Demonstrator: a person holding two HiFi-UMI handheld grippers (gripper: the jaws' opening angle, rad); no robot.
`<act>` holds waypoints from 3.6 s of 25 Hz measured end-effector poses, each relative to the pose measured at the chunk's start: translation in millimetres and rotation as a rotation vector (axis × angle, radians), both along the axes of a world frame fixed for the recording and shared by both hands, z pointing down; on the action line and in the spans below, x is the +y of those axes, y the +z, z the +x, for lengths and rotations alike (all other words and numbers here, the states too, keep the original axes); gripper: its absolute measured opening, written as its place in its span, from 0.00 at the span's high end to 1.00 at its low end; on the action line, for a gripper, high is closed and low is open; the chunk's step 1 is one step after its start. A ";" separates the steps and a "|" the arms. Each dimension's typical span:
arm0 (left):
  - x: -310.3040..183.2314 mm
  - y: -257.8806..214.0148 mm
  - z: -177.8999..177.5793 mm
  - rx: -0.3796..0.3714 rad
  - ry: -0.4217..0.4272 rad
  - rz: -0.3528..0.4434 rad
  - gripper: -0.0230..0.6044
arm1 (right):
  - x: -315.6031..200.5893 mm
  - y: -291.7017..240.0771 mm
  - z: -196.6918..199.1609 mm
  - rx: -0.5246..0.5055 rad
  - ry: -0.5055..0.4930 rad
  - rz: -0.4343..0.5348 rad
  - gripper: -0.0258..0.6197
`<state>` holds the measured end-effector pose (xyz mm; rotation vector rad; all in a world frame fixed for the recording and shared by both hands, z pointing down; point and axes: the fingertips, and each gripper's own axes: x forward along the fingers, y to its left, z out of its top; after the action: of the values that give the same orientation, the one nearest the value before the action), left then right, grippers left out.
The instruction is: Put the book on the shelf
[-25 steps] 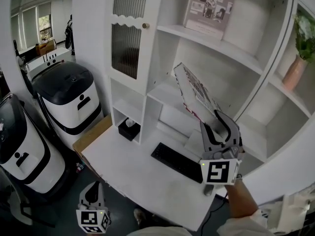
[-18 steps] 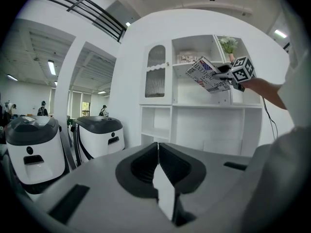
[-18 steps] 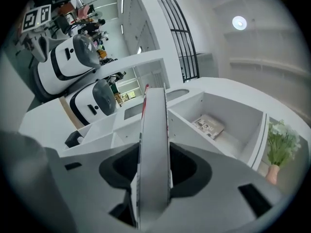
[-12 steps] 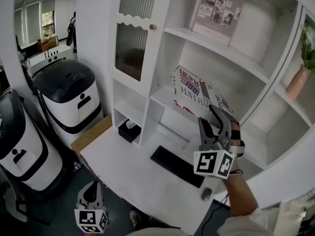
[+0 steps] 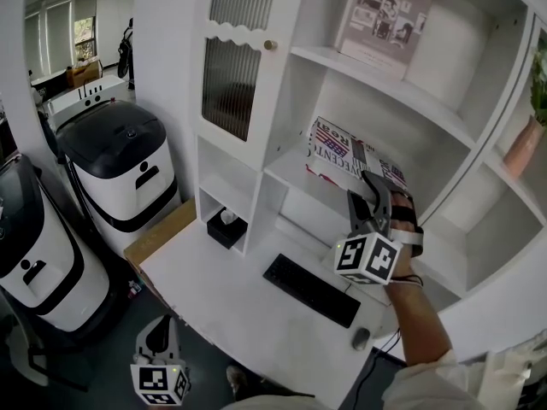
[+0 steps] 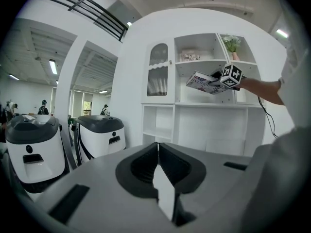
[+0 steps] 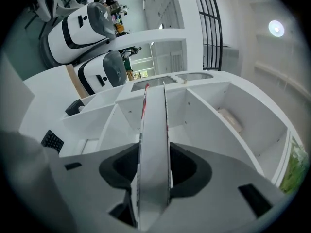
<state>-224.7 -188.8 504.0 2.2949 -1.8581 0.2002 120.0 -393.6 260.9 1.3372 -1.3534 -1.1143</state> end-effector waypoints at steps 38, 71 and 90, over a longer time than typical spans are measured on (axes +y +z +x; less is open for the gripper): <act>-21.1 25.0 -0.2 0.008 -0.026 -0.060 0.94 | -86.7 83.8 45.4 0.121 0.209 -0.318 0.69; -17.8 36.9 -11.1 0.018 -0.055 -0.080 0.94 | -92.0 104.3 37.0 0.083 0.246 -0.545 0.60; -23.5 46.4 -8.8 0.025 -0.045 -0.097 0.94 | -87.9 102.0 18.0 -0.141 0.102 -0.847 0.44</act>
<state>-233.5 -212.2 550.3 2.1799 -1.8435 0.2484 138.0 -481.5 362.9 0.8378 -1.5806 -0.2882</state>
